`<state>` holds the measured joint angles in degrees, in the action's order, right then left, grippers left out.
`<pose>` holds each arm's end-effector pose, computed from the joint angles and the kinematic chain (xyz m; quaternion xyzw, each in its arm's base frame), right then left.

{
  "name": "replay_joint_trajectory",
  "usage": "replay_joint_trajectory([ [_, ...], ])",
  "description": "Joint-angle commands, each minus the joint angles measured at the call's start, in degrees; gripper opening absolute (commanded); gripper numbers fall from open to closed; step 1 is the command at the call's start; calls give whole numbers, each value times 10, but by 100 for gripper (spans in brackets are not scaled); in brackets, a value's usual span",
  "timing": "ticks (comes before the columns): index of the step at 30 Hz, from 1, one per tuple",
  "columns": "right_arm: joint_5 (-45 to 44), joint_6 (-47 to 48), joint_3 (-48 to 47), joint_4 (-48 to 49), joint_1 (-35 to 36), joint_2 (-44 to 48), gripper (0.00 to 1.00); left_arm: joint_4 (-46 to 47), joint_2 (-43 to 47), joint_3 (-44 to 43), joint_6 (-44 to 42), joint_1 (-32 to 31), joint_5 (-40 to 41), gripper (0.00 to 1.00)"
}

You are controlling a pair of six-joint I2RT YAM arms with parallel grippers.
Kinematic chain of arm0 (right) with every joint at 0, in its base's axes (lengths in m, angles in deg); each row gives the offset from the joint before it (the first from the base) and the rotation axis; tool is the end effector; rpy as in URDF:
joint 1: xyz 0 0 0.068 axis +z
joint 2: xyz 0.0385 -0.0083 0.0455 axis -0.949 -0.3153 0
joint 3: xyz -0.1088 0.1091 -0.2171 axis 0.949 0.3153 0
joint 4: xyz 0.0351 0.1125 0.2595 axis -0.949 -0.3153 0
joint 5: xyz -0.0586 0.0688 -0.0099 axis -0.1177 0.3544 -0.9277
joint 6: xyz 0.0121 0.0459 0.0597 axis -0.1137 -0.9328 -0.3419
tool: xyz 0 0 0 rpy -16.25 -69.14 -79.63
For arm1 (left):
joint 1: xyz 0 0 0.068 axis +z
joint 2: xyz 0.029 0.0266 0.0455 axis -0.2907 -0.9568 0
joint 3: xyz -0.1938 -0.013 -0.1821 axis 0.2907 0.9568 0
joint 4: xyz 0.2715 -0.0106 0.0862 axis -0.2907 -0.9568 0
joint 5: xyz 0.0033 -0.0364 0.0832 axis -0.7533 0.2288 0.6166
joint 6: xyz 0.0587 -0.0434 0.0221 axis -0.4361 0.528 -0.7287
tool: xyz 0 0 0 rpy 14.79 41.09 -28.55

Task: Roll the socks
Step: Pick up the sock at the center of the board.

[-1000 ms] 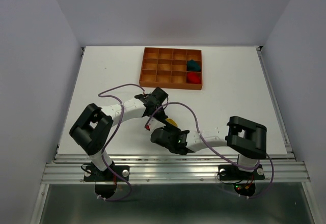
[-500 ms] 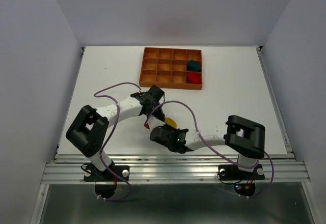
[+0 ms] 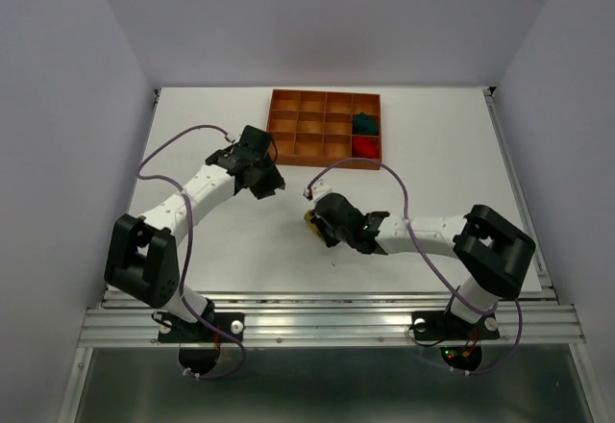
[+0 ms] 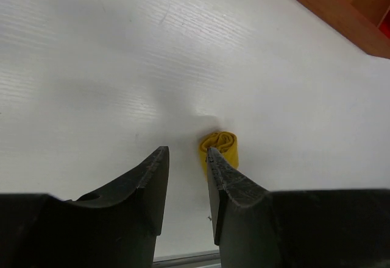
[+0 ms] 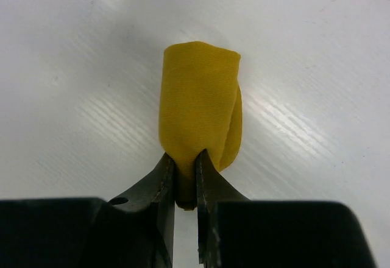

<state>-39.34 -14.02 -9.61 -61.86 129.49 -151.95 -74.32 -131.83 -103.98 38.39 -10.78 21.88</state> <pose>0.2107 0.3025 0.1247 -0.3195 0.8631 0.1050 0.3767 0.3246 -0.1707 0.2172 -0.1637 0.9261 -0.2105 0.2670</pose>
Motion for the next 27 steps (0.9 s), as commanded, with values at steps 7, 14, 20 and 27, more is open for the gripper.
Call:
replay_joint_trajectory([
  [7, 73, -77, -15, 8, -117, 66, 1, 7, 39, 17, -36, 39, -15, 42],
  [14, 32, -42, -56, 9, -183, 110, 1, 6, 6, -12, -49, 66, -20, 42],
  [20, 12, 13, -103, 9, -245, 103, 1, -2, -46, -74, -67, 85, -23, 42],
  [27, -28, 132, -188, 30, -323, 53, 1, -9, -115, -172, -87, 105, -3, 57],
])
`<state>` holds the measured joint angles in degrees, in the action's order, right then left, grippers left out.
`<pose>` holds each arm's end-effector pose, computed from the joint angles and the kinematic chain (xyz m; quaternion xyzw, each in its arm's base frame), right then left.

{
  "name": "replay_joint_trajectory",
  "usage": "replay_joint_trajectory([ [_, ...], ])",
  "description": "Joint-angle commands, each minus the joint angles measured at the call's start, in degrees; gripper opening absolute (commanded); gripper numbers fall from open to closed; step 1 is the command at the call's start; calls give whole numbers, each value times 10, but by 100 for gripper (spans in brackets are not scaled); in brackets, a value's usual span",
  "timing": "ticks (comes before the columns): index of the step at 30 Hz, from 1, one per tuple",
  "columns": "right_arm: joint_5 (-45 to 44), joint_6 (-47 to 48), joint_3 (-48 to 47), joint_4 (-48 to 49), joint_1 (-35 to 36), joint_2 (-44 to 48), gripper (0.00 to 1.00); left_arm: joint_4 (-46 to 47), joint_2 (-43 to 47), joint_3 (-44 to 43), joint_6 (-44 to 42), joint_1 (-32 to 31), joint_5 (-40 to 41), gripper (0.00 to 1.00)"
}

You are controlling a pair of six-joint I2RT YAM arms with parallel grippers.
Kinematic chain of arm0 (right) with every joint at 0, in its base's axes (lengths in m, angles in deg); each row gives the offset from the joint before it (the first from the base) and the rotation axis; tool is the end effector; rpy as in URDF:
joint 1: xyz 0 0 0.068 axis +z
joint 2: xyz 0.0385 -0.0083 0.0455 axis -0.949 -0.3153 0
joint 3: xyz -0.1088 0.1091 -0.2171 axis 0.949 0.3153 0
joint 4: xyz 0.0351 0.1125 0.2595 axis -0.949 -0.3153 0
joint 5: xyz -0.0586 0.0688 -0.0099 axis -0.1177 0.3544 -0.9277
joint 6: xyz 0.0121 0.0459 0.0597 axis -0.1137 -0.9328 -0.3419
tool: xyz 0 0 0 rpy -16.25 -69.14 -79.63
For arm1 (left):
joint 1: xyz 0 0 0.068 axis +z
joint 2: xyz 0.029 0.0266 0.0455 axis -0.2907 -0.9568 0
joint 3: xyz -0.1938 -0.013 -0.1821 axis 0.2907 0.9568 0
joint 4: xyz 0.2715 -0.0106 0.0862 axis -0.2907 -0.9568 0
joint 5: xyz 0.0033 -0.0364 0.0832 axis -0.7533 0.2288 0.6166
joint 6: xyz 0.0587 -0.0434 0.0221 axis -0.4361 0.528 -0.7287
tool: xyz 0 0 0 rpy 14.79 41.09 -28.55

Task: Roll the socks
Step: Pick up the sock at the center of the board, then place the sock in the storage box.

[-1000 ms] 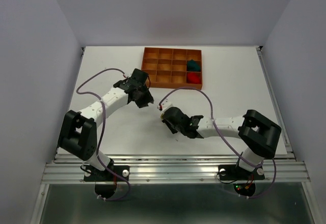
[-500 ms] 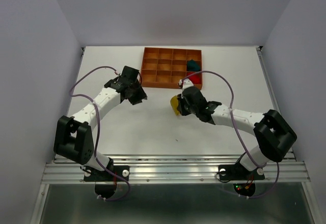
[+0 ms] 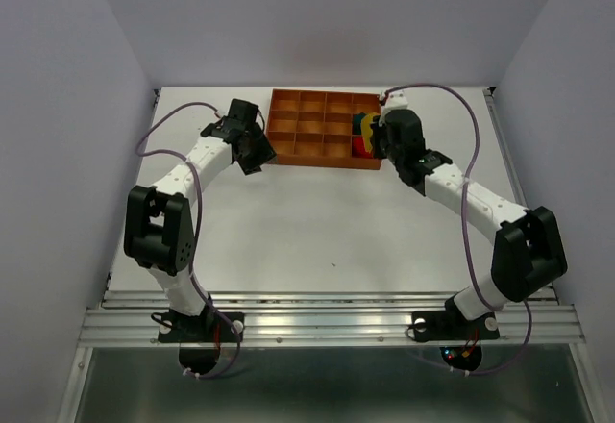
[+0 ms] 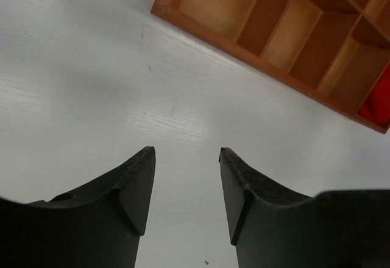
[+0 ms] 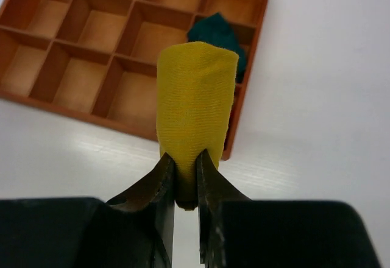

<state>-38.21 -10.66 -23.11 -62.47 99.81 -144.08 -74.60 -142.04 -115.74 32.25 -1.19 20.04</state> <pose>0.3597 0.1743 0.2601 -0.0838 0.8369 0.0612 0.5375 0.3947 -0.1315 0.2251 -0.1851 0.9180 -0.1902 0.2948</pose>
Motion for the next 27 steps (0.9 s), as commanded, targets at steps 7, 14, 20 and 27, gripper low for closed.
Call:
replay_joint_trajectory([
  [7, -30, 241, -150, 72, -95, -118, 1, -4, -62, -118, -58, 29, 18, 64],
  [14, 0, 346, -267, 98, -131, -256, 1, -10, -110, -166, -77, 48, 42, 74],
  [20, 40, 385, -383, 100, -142, -357, 1, -18, -144, -200, -85, 54, 45, 75],
  [27, 64, 424, -470, 95, -142, -453, 1, -24, -171, -217, -88, 55, 45, 75],
])
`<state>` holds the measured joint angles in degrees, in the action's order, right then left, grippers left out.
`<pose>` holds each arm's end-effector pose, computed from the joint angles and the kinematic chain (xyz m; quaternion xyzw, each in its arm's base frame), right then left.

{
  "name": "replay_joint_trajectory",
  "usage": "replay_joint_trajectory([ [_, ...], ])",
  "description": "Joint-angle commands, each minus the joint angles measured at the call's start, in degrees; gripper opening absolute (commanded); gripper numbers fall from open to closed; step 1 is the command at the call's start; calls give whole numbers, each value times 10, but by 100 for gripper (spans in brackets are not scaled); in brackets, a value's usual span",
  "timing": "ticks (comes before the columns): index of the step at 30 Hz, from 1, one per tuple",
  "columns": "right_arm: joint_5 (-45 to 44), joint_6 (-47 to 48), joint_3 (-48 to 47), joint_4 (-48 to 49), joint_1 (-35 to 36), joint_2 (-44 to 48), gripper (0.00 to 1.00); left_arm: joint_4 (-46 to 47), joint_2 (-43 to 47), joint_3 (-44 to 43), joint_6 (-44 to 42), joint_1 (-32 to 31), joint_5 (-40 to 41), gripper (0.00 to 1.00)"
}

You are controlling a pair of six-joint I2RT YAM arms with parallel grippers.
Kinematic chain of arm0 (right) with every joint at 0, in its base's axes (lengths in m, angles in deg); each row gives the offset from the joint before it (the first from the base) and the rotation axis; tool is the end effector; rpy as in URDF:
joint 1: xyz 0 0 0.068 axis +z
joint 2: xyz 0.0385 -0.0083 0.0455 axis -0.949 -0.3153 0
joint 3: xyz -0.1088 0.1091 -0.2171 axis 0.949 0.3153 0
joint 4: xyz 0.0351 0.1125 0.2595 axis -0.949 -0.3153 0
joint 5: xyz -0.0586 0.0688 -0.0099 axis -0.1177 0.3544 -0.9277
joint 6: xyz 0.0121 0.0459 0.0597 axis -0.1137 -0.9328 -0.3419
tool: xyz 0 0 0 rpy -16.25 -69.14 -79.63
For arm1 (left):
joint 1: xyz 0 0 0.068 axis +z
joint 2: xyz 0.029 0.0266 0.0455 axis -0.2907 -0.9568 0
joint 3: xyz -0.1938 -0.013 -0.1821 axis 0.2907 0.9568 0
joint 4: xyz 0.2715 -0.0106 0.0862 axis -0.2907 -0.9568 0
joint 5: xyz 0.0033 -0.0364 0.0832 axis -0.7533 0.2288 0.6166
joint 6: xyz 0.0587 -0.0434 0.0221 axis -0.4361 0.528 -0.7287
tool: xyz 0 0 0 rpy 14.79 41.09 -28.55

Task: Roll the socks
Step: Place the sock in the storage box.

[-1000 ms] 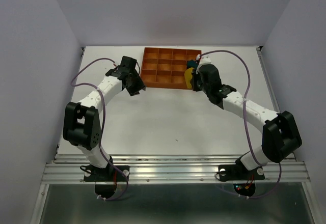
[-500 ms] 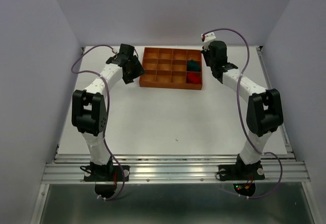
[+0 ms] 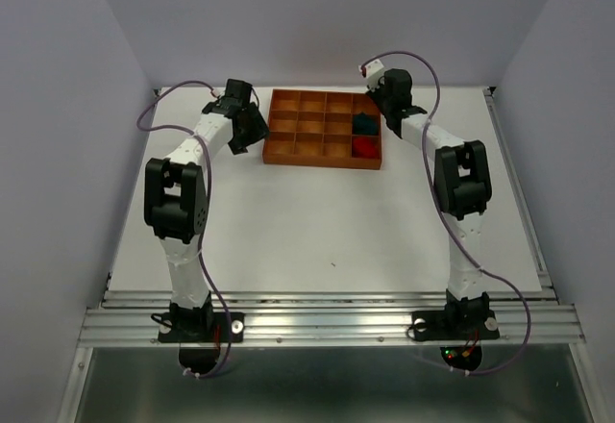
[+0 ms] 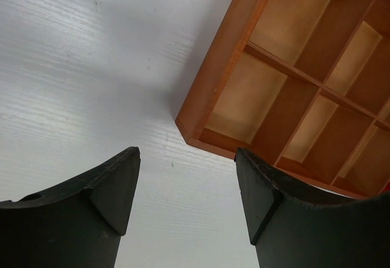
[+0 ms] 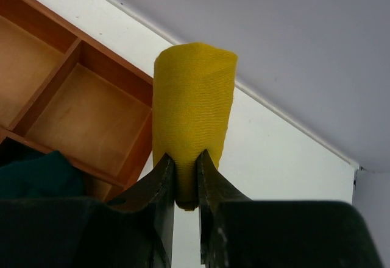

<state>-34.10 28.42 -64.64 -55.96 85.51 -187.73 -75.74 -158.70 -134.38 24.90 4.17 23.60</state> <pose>0.5696 0.1287 0.1993 -0.2695 0.7768 -0.1602 0.5461 0.4789 -0.1066 0.2162 -0.1795 0.9165 -0.1325 0.3320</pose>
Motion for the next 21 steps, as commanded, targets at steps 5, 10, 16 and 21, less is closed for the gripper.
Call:
replay_joint_trajectory([
  [5, 63, 29, -89, 9, 1, -58, 1, -18, -24, -44, -19, 2, 6, 75],
  [10, 98, 12, -105, -14, 1, -77, 1, -19, -33, -50, -22, 3, 5, 75],
  [16, 132, 7, -119, -74, 1, -105, 1, -21, -39, -52, -27, 3, 6, 75],
  [21, 145, 13, -123, -112, 1, -113, 1, -17, -48, -56, -31, 5, -4, 75],
])
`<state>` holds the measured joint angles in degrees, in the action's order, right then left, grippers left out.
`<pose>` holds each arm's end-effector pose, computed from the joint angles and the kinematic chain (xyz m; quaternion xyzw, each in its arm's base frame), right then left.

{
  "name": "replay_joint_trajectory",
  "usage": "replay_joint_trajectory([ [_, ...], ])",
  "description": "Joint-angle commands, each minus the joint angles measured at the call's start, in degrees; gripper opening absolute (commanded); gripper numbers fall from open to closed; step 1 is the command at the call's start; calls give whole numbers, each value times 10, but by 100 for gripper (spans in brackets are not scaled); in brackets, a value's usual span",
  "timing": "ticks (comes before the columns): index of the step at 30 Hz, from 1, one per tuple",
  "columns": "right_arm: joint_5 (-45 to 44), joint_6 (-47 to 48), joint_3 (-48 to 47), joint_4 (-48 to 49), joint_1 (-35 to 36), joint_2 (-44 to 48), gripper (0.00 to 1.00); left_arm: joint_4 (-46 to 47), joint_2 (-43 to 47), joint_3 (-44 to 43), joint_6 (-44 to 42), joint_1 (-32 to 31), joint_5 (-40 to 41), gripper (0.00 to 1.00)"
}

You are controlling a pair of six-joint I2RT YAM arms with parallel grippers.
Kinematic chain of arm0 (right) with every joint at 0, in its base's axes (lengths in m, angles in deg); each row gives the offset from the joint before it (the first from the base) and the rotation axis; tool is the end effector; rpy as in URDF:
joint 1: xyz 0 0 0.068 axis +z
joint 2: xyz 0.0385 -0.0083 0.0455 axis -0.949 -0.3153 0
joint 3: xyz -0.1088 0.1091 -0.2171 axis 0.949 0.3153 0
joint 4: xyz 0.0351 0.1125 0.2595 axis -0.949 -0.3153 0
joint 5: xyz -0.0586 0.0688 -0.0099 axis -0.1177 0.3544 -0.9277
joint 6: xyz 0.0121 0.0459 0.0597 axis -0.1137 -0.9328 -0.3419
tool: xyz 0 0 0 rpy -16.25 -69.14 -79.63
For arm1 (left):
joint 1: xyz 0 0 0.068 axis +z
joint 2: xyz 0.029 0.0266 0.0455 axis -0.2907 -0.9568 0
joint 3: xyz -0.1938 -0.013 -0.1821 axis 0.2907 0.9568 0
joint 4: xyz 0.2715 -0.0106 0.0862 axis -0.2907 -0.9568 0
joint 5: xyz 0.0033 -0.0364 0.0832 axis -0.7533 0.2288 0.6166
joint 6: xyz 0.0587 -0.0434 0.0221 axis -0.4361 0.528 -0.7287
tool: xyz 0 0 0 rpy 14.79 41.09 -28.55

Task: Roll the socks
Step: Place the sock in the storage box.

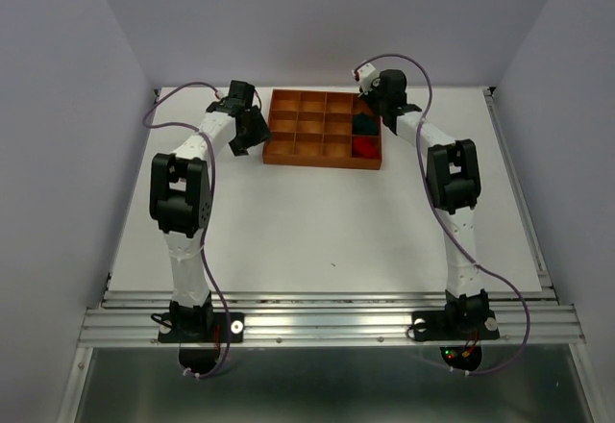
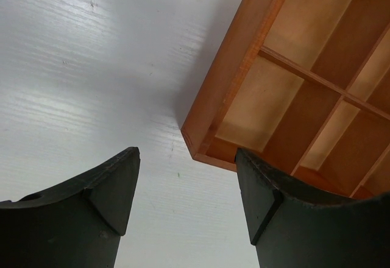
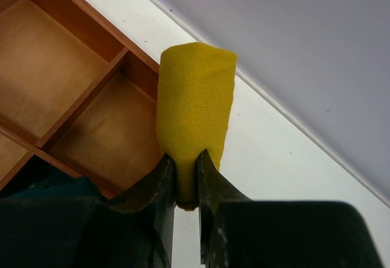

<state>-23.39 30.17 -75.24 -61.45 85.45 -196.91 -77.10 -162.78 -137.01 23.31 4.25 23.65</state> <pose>0.5939 0.1465 0.1676 -0.3385 0.7727 -0.0884 0.5296 0.4893 -0.1082 0.1969 -0.1687 0.9272 -0.1183 0.3128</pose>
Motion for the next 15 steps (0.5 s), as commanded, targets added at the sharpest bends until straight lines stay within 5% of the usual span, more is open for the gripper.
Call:
replay_joint_trajectory([
  [1, 42, -1, -17, -62, 2, -22, 1, -2, -10, -32, -17, 5, -5, 75],
  [15, 46, -15, -56, -153, 2, -62, 1, 6, -38, -39, -39, 4, -11, 70],
])
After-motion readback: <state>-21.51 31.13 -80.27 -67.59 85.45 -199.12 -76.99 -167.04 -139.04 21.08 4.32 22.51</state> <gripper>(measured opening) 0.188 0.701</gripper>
